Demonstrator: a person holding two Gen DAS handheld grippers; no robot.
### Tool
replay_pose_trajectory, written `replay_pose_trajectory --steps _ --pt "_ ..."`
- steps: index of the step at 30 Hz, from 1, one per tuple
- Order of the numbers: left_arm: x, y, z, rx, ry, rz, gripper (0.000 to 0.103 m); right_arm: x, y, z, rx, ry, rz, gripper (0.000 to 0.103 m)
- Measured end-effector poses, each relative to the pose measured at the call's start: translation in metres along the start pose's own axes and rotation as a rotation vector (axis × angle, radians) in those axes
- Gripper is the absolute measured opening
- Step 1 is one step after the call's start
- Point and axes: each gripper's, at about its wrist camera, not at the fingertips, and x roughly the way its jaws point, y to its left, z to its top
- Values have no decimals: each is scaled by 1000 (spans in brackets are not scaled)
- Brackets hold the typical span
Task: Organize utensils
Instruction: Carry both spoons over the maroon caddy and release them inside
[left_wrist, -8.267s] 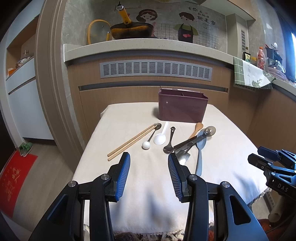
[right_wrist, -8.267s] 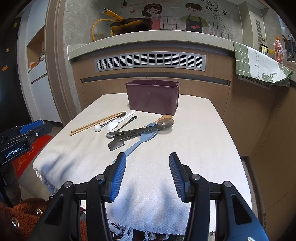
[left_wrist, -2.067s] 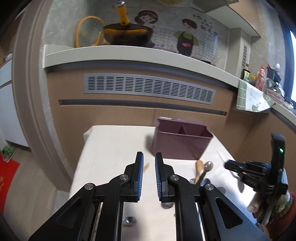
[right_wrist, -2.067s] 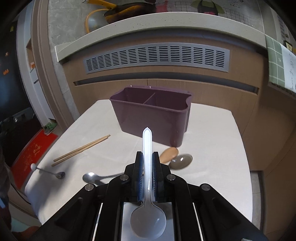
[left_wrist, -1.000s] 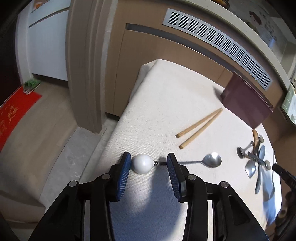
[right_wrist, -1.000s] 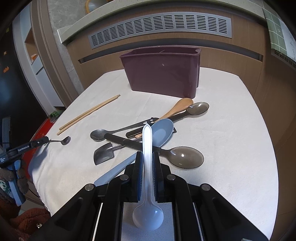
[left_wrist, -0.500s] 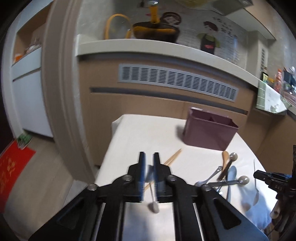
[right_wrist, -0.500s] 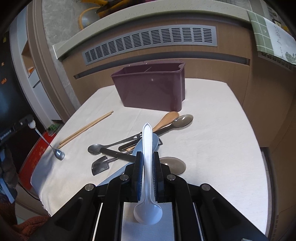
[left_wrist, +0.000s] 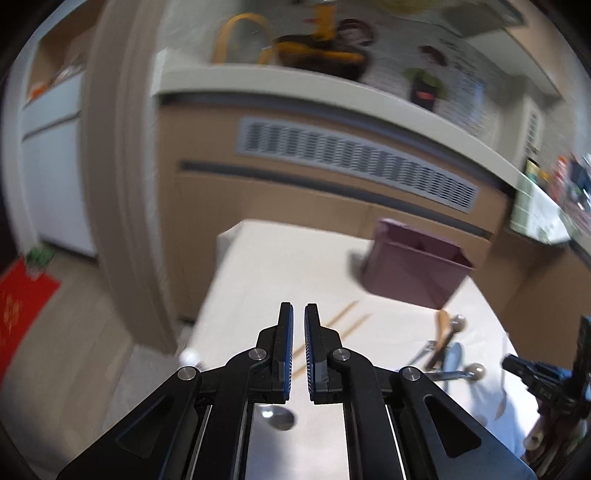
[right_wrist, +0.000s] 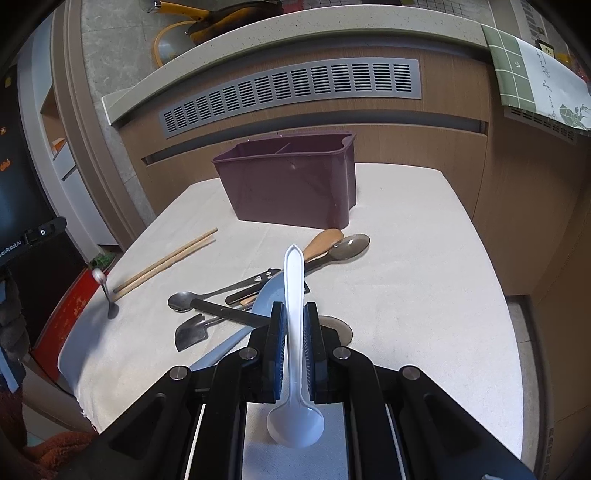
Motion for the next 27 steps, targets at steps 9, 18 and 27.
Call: replay_pose_trajectory --steps 9,18,27 --pt "47 103 -49 -477 186 102 29 5 9 -1 -22 14 9 9" --pt "110 84 -44 -313 197 139 30 20 14 -5 -45 60 -4 9" --pt "154 39 -24 5 283 90 30 42 13 -4 -50 98 -34 9"
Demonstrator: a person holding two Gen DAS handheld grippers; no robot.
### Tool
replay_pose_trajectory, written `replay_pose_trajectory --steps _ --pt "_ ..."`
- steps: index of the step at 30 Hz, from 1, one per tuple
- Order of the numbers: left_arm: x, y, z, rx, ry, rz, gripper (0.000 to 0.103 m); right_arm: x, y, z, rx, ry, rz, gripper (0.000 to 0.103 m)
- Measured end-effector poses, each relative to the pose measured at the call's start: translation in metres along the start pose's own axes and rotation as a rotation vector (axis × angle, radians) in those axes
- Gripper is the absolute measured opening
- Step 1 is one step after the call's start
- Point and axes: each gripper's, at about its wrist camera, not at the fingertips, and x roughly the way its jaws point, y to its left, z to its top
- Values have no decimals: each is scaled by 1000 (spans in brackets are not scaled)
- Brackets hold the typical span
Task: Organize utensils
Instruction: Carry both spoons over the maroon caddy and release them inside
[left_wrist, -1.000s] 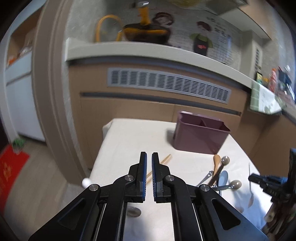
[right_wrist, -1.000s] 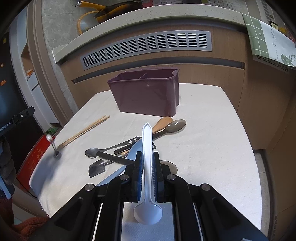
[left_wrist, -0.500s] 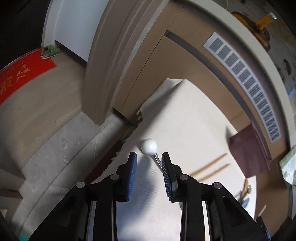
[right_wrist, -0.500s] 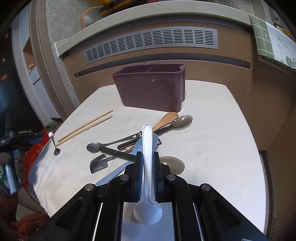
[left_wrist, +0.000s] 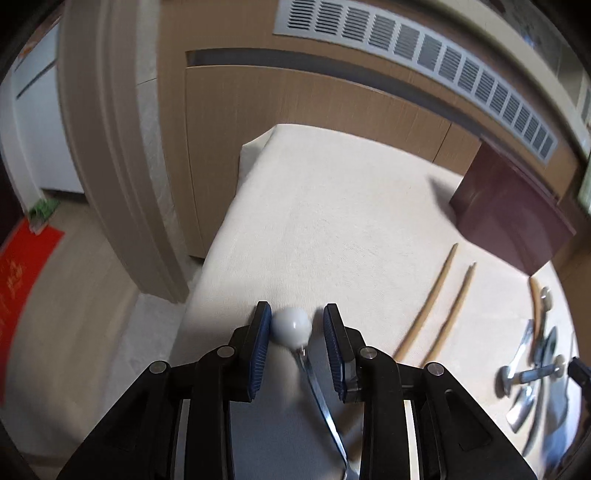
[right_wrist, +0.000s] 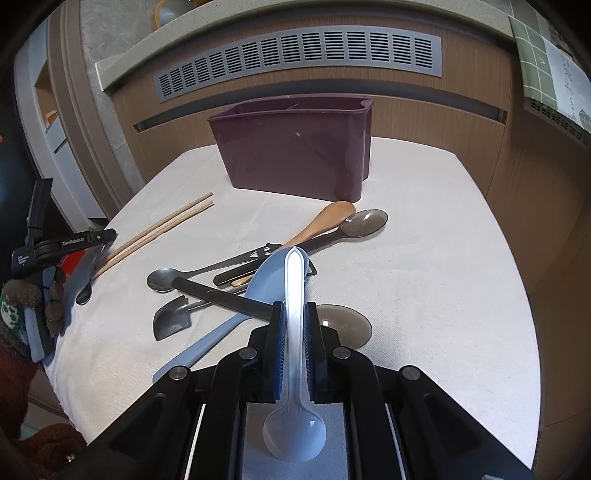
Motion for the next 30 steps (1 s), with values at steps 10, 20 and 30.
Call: replay_pose_trajectory --steps 10,20,30 --pt "-58 -22 -5 28 -75 -108 22 -12 -9 5 39 -44 30 9" --pt "-140 -76 10 163 -288 -204 22 -32 -17 21 60 -129 20 9" --pt "-198 -161 124 348 -481 -309 22 -98 -19 138 4 -421 51 9"
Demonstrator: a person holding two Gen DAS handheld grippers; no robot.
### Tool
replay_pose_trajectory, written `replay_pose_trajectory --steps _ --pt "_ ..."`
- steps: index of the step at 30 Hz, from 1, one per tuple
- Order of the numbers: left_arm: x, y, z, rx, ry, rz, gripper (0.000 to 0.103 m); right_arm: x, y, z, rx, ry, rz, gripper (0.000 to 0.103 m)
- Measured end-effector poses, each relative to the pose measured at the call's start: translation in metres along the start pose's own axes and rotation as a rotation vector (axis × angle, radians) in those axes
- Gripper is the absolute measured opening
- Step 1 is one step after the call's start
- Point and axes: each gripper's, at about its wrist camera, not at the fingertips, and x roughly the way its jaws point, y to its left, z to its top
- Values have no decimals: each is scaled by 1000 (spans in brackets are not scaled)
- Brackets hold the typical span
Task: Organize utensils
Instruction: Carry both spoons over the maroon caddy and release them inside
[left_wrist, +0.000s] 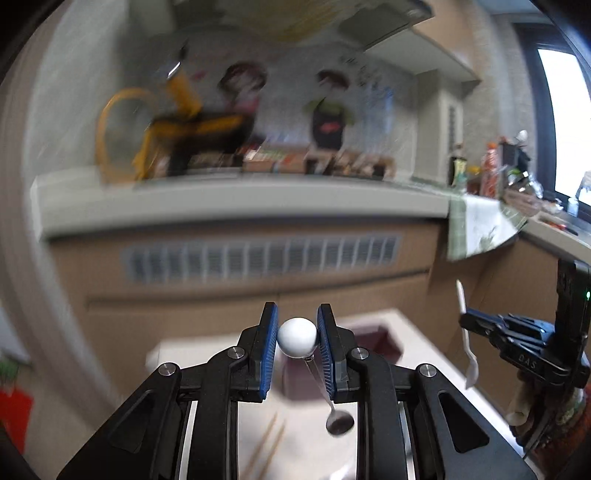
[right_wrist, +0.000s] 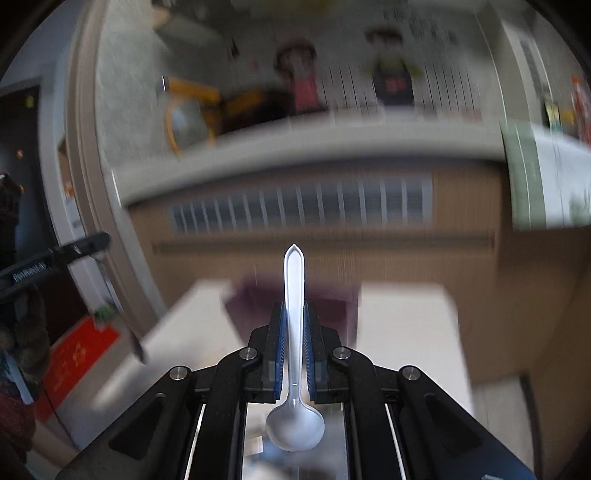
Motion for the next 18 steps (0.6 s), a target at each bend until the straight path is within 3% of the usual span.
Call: replay_pose_trajectory --steps 3,6,14,18 --pt "29 -9 32 60 -35 0 22 12 0 41 -15 -80 10 9" --pt "63 -7 39 60 -6 -17 22 42 -4 55 -4 -97 21 9" --pt "140 5 12 -32 87 -69 23 123 -21 31 77 -70 -7 9" --pt "170 9 -5 -91 147 -149 24 139 -22 15 48 -71 -42 10"
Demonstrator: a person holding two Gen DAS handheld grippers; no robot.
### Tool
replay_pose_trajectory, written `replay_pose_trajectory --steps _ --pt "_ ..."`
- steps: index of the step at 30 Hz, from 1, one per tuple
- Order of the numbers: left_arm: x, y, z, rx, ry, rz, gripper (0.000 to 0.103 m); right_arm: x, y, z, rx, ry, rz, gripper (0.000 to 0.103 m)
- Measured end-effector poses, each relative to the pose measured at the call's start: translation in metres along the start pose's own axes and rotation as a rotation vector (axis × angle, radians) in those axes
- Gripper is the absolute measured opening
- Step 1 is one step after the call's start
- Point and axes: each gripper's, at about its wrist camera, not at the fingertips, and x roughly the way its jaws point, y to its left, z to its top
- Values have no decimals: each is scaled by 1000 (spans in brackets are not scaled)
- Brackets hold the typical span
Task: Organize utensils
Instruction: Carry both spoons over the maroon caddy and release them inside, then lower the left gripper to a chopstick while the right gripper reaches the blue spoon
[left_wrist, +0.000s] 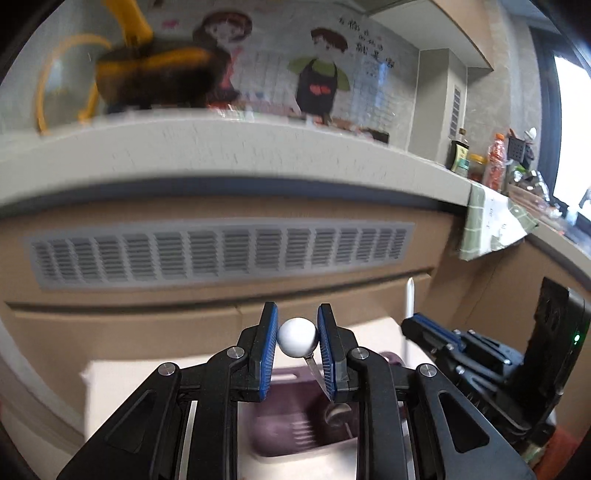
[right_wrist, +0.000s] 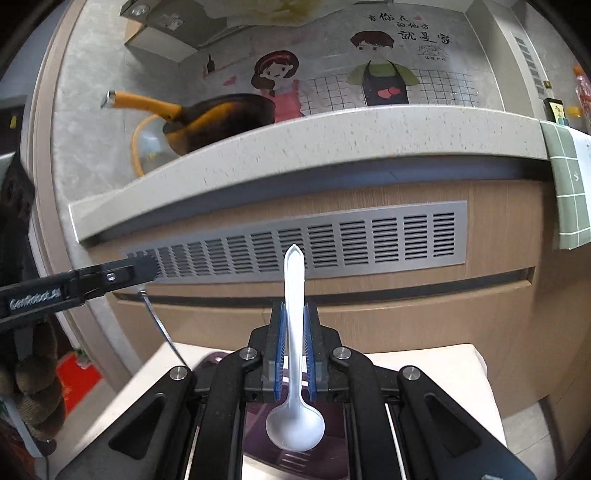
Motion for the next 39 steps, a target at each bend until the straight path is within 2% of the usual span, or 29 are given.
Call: replay_pose_trajectory --steps 1,3,7,9,11,13,17,21,25,32,35,39 --pt "6 4 -3 -16 23 -33 24 2 -2 -4 -1 16 6 11" --pt "8 10 -10 -42 49 -51 25 5 -7 -10 13 81 22 20" --pt "-20 18 -30 -52 45 -28 26 -18 -17 -20 10 105 -5 21" --pt "-34 21 -49 -35 76 -7 26 -34 -17 -25 3 115 -2 21" --pt "-45 26 -77 -30 135 12 26 -49 -17 -35 -12 150 13 21" --pt "-51 32 -112 -42 227 20 26 -60 -14 -50 -37 208 21 21" --pt "-61 40 -181 -96 374 33 26 -80 -6 -95 -77 331 43 21" --pt "-72 45 -223 -129 413 78 26 -86 3 -133 -126 430 47 21" --pt "-83 56 -237 -181 390 152 26 -84 18 -153 -167 519 112 21" --pt "-83 63 -243 -215 397 149 26 -78 47 -161 -281 564 171 22" --pt "-84 65 -244 -252 396 129 26 -76 44 -161 -268 558 134 22" --pt "-82 48 -247 -269 416 51 26 -80 27 -158 -160 559 98 22"
